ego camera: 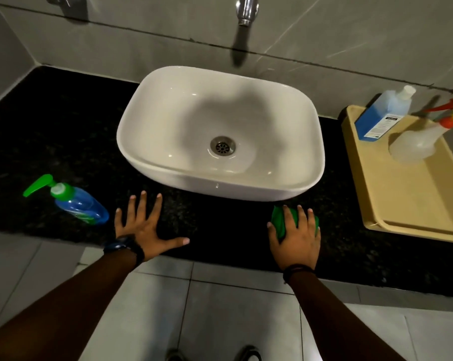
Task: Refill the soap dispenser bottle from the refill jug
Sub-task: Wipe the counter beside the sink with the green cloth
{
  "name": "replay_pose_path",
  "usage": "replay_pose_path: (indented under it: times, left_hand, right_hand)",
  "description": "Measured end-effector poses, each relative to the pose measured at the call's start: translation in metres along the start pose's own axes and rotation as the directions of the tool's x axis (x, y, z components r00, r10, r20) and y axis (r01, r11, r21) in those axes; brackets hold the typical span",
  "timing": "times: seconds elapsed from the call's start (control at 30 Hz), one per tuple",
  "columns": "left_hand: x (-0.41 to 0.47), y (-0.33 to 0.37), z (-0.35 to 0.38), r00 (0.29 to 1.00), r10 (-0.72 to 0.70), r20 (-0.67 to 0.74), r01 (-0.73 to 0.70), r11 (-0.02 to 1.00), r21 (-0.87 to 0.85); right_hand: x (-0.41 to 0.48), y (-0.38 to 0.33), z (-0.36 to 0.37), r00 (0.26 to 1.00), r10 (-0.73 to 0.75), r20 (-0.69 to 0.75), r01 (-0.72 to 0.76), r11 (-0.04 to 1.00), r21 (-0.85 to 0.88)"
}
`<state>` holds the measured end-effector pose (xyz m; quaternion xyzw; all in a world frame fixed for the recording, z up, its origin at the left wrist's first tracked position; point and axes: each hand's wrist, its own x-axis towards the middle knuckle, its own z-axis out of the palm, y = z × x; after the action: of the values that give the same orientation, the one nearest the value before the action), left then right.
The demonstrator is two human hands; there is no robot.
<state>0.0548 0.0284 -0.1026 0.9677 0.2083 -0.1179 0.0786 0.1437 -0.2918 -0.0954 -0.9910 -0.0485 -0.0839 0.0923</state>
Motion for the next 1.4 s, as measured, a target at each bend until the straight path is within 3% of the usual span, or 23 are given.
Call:
replay_pose_path:
  times: [0.13,0.2,0.37,0.5,0.67,0.77,0.87,1.0,1.13,1.23,1.4]
  left_hand:
    - [-0.001,0.009,-0.003,0.999,0.023,0.037,-0.024,0.999,0.034]
    - [-0.023,-0.060,0.003,0.999,-0.012,0.042,0.009,0.998,0.066]
    - [-0.014,-0.050,0.002,0.997,0.065,0.040,-0.065,0.998,-0.010]
    - [-0.007,-0.045,0.004,0.993,0.118,-0.011,-0.118,0.990,-0.081]
    - [-0.004,-0.050,0.007,0.990,0.142,-0.006,-0.142,0.986,-0.084]
    - [-0.005,-0.050,0.007,0.991,0.136,-0.004,-0.136,0.988,-0.067]
    - [-0.005,-0.050,0.006,0.991,0.132,0.007,-0.131,0.989,-0.062]
    - [-0.006,-0.049,0.004,0.992,0.126,0.015,-0.125,0.990,-0.065]
    - [-0.010,-0.048,0.004,0.991,0.131,-0.023,-0.132,0.989,-0.060]
    - [-0.019,-0.050,0.009,0.990,0.104,-0.092,-0.110,0.992,-0.058]
    - [-0.029,-0.054,0.019,0.990,0.009,-0.139,-0.021,0.996,-0.083]
  right_hand:
    - [-0.001,-0.034,0.003,0.997,-0.070,0.015,0.069,0.997,0.043]
    - [-0.041,-0.120,0.031,0.984,-0.171,0.051,0.164,0.979,0.122]
    - [-0.040,-0.166,0.032,0.929,-0.363,0.067,0.346,0.919,0.186]
    - [-0.037,-0.180,0.033,0.769,-0.630,0.111,0.582,0.760,0.289]
    - [-0.033,-0.137,0.030,0.611,-0.782,0.122,0.728,0.616,0.302]
    - [-0.034,-0.090,0.021,0.658,-0.746,0.105,0.714,0.662,0.227]
    - [-0.035,-0.038,0.010,0.801,-0.594,0.072,0.582,0.801,0.138]
    - [-0.040,-0.001,0.000,0.982,-0.187,0.012,0.187,0.982,-0.011]
    - [-0.041,-0.020,0.005,0.994,0.108,-0.026,-0.109,0.994,-0.012]
    - [-0.043,-0.050,0.010,0.991,0.133,-0.011,-0.133,0.991,0.011]
    - [-0.048,-0.120,0.021,0.995,-0.084,0.061,0.079,0.994,0.081]
